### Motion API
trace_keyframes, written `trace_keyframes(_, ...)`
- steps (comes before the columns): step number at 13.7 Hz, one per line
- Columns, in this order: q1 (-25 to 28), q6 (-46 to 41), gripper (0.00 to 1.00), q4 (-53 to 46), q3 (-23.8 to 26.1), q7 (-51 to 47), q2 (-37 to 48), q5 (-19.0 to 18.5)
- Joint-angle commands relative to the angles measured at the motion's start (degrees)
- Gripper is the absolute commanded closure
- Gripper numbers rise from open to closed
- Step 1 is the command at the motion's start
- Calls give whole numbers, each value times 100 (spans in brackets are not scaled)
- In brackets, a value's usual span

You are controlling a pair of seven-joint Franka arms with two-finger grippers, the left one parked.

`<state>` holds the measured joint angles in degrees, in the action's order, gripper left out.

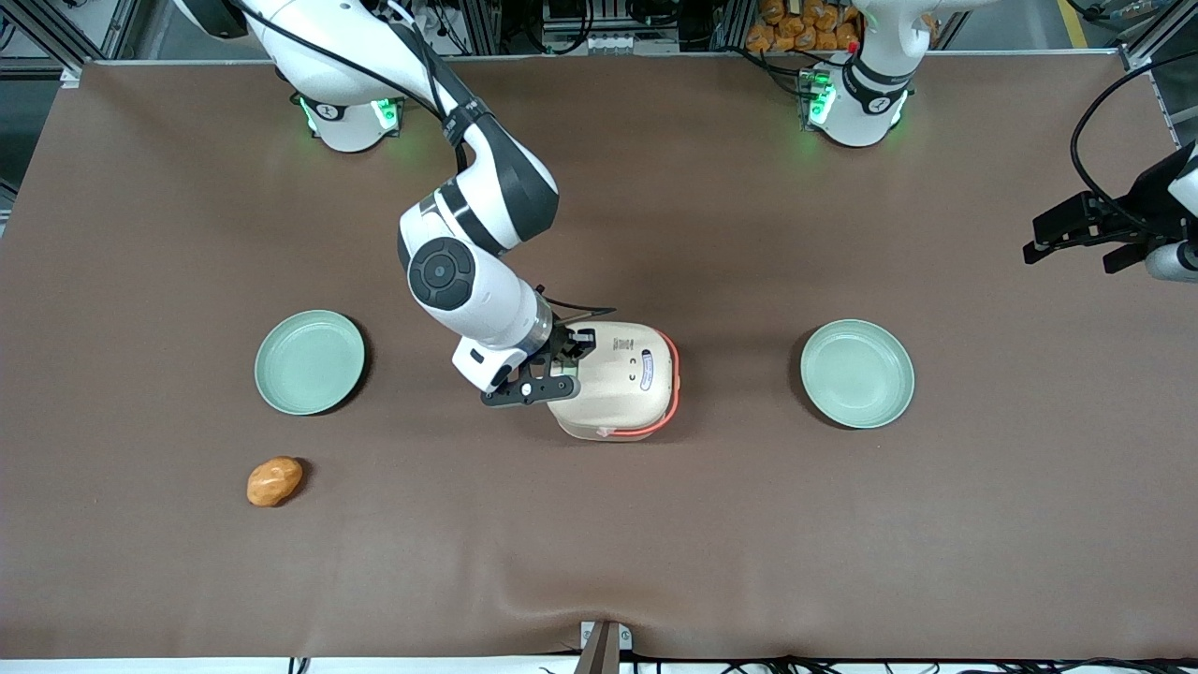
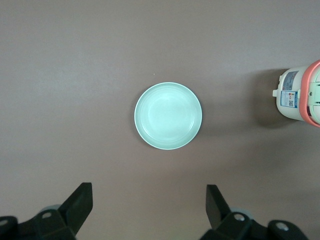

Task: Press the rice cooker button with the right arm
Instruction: 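Press down on the rice cooker's lid button with the right gripper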

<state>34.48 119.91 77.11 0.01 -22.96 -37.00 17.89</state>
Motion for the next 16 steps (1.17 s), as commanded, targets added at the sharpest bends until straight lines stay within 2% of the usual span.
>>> trace_keyframes(1,77,147,100,-126,-98,20,-185,30)
trace_keyframes(13,121,50,100,-346,-124,-174,-80,127)
trace_keyframes(15,121,-194,100,-346,-98,-235,95,136)
trace_keyframes(16,112,-422,94,-389,-98,-288,227,136)
